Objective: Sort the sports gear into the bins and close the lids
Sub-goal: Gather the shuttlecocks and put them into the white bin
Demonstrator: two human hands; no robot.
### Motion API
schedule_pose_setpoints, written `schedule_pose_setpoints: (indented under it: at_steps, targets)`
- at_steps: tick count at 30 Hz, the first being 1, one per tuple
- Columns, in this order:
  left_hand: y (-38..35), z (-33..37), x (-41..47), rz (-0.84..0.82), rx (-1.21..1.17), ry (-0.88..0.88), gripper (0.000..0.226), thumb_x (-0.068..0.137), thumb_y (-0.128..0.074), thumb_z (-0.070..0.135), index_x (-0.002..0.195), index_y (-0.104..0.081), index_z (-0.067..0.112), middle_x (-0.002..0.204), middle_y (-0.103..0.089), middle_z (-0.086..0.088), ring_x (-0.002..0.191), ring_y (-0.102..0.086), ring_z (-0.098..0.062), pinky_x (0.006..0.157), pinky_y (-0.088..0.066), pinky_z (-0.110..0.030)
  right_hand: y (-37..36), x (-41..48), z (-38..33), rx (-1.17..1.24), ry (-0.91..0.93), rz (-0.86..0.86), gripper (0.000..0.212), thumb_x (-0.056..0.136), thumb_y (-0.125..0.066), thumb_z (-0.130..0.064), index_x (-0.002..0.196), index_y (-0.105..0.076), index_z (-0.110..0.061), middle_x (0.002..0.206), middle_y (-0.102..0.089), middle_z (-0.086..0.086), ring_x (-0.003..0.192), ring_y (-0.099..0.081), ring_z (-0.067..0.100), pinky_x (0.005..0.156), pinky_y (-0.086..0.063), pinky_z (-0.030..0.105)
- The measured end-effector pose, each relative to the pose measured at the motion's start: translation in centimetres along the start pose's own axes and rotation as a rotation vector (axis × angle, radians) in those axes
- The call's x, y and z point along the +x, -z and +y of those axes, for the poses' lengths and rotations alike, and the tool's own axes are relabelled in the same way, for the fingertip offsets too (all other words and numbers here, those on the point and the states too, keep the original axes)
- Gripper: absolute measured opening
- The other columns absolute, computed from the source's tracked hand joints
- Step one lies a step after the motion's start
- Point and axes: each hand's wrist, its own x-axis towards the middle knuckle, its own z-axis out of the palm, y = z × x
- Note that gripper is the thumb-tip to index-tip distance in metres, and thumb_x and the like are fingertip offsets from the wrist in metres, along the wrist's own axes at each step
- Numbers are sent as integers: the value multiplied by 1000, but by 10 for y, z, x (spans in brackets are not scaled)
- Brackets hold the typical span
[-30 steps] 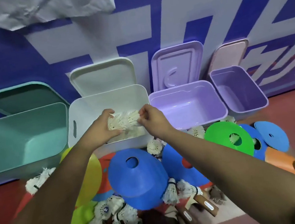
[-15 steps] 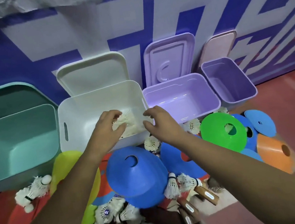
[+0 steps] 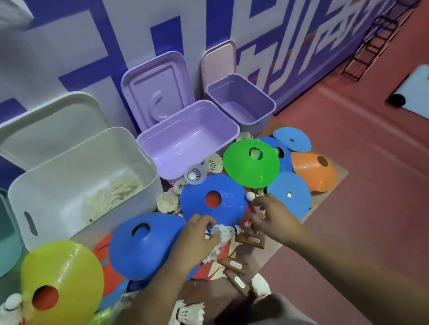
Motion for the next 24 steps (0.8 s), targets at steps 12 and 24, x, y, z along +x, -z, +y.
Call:
schedule_pose_setpoints:
  at_steps: [12, 24]
  targets:
    - [-62, 15, 14, 15, 410, 210, 56, 89, -61, 33, 141, -41, 29, 129, -51, 0, 121, -45, -23, 99, -34, -36, -63, 0, 43, -45, 91, -253, 29, 86, -55, -37, 106, -56, -15, 106, -54, 9, 102, -51, 26, 85, -46, 39]
    - [-85, 13, 1, 284, 167, 332, 31, 80, -54, 34, 104, -66, 19, 102, -62, -1, 100, -57, -25, 92, -41, -41, -40, 43, 76, -87, 165, -98, 39, 82, -61, -11, 118, -53, -1, 109, -46, 18, 88, -52, 41, 71, -46, 44]
